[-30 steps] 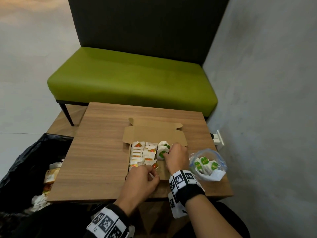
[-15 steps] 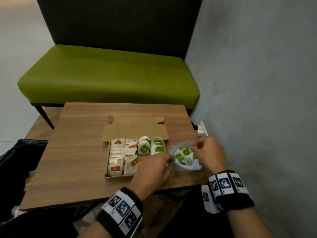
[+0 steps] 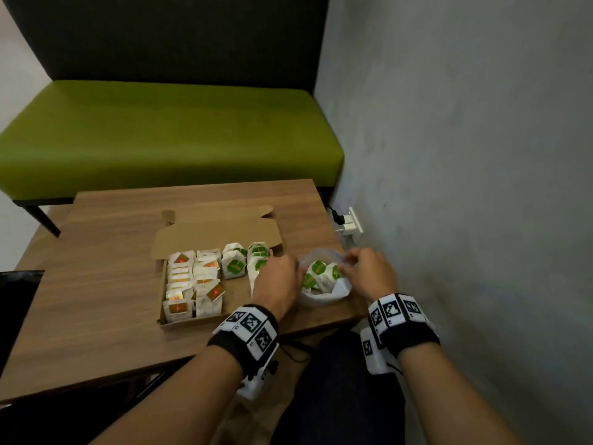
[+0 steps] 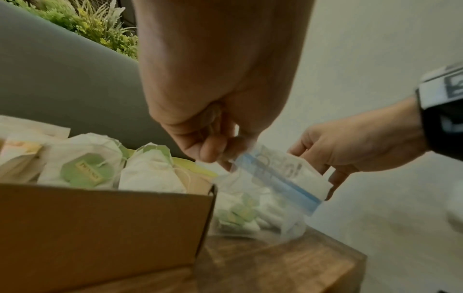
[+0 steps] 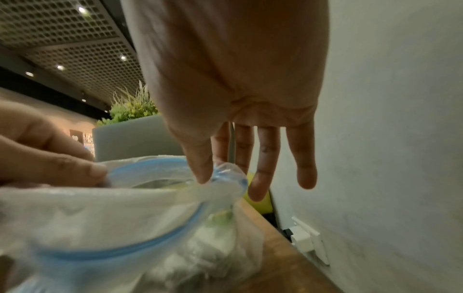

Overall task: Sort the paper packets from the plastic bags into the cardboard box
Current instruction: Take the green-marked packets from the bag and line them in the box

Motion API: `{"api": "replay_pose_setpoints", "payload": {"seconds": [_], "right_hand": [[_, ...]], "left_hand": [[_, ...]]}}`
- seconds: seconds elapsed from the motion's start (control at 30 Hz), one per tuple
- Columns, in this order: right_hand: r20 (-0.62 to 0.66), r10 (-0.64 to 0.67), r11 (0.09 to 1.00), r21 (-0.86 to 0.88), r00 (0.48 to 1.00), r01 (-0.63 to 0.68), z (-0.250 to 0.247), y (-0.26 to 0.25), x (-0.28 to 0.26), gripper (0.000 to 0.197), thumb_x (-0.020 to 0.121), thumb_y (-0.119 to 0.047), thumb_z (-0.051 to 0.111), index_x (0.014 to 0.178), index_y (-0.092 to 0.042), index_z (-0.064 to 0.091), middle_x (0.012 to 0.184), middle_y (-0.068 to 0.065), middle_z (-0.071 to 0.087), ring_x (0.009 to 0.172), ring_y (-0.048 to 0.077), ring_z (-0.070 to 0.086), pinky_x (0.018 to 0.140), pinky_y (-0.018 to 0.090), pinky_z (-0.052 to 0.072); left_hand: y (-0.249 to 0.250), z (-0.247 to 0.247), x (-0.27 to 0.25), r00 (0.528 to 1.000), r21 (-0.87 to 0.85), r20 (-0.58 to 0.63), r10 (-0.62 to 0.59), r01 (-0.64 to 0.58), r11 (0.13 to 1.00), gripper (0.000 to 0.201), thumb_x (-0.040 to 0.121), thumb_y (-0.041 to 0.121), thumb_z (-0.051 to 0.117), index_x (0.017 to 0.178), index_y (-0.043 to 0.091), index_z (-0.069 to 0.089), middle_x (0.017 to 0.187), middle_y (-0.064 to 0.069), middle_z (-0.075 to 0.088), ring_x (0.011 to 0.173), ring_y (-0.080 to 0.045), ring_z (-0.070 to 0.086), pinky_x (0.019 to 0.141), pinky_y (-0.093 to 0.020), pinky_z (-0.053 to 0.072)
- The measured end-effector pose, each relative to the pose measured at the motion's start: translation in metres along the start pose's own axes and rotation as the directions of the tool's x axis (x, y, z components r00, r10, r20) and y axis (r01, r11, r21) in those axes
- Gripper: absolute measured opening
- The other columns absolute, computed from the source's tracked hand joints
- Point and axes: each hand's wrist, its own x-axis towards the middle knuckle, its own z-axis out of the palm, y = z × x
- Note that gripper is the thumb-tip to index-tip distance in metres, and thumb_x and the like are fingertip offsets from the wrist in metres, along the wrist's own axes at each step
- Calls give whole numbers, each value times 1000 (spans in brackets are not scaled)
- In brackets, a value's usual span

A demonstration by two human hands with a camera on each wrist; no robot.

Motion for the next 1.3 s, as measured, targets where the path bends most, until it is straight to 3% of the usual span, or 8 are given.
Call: {"api": "replay_pose_setpoints", "payload": {"seconds": [0.3, 0.5, 0.6, 0.73, 0.87, 1.03, 1.17, 1.3], "right_hand": [[-293, 17, 905, 410, 956, 110, -17, 1, -85, 14, 88, -31, 71, 97, -20, 75, 79, -7, 70, 75, 13, 68, 69, 32, 56], [-125, -88, 886, 443, 988, 135, -15, 8, -154, 25, 97, -17, 59, 73, -23, 65, 63, -8, 65, 58, 0, 59, 59, 24, 46], [-32, -129, 763, 635, 991, 120, -18, 11, -181, 24, 99, -11, 56, 77, -11, 66, 74, 5, 65, 65, 6, 57, 62, 20, 44], [72, -155, 795, 602, 985, 81, -9, 13, -198, 30, 100, -4, 50, 76, -18, 62, 95, 8, 54, 82, 12, 54, 76, 19, 41], [81, -185, 880, 458, 979, 128, 7, 5, -203, 36, 100, -8, 49, 73, -31, 56, 94, -2, 48, 95, 19, 52, 86, 33, 41], [75, -321, 794, 565, 944, 225, -3, -3, -210, 23, 93, -31, 46, 74, -32, 59, 85, -4, 49, 83, 13, 52, 79, 34, 42], [-87, -274, 759, 592, 958, 271, -3, 0, -212, 20, 93, -44, 54, 98, -30, 68, 96, -3, 63, 90, 10, 63, 82, 40, 53], [-114, -215, 657, 718, 970, 230, -4, -3, -217, 25, 89, -52, 62, 104, -34, 72, 101, -4, 72, 96, 13, 69, 86, 49, 56]], "left_hand": [[6, -31, -83, 999, -707, -8, -37, 21, 707, 30, 103, 26, 49, 82, 24, 71, 66, 18, 66, 60, 4, 58, 57, -19, 43], [-2, -55, -142, 947, -857, 322, -10, 296, 422, 38, 105, 23, 41, 85, -1, 62, 77, -17, 51, 57, -19, 41, 52, -26, 31], [-16, -55, -163, 916, -724, 400, 11, 308, 617, 35, 104, 21, 44, 83, 5, 66, 81, -18, 57, 70, -26, 48, 66, -32, 39], [-11, -54, -184, 994, -362, 96, 49, -11, 932, 16, 97, 15, 55, 104, 28, 62, 102, 12, 61, 97, -4, 57, 86, -24, 46], [14, -47, -202, 945, -150, -52, 324, -328, 933, 31, 94, 43, 55, 122, 30, 54, 107, 15, 50, 99, -2, 48, 85, -26, 41], [16, -41, -197, 928, -128, -141, 345, -363, 923, 15, 95, 36, 56, 99, 24, 64, 90, 11, 56, 83, -7, 50, 72, -26, 41], [16, -43, -194, 981, -355, -128, 143, -180, 917, 27, 97, 32, 57, 72, 24, 60, 64, 11, 56, 62, -2, 52, 56, -18, 37], [26, -39, -200, 994, -650, -66, -91, 26, 759, 42, 101, 33, 51, 64, 13, 58, 51, 10, 51, 46, -2, 45, 47, -18, 36]]}}
